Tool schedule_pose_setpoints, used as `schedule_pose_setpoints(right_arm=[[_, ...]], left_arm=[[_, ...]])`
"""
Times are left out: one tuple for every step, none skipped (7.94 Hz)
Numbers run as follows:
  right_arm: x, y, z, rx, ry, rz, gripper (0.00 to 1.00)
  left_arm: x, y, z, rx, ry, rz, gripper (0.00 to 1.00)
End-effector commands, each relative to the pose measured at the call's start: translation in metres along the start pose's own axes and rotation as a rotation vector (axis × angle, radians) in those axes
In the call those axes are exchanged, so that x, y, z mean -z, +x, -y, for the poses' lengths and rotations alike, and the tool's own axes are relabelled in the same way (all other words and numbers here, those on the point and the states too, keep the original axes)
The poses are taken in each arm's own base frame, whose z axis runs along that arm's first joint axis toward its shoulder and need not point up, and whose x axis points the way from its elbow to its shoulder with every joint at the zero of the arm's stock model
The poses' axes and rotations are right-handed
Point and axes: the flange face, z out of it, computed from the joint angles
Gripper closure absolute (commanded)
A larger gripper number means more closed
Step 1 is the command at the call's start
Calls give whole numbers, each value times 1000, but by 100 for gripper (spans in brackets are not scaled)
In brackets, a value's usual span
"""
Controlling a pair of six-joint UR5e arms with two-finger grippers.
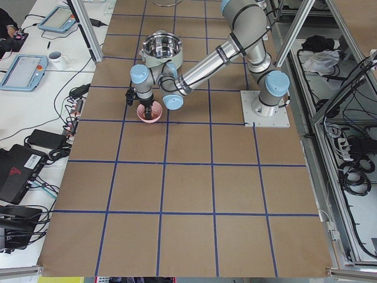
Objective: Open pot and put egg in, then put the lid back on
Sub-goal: 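Lower the left gripper into the pink bowl and grasp the egg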
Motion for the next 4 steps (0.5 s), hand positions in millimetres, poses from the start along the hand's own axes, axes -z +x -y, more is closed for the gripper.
schedule_pose_setpoints(right_arm=[[1,1,-1,0,-2,1,85],[1,1,-1,0,-2,1,85],[1,1,-1,0,-2,3,85],[0,1,-1,0,-3,3,85]], left_arm=[[-8,-1,2,1,-9,-3,0],[-8,-1,2,3,-10,-1,0],[-6,-1,3,3,-6,-2,7],[-6,-1,3,4,-6,-2,17]])
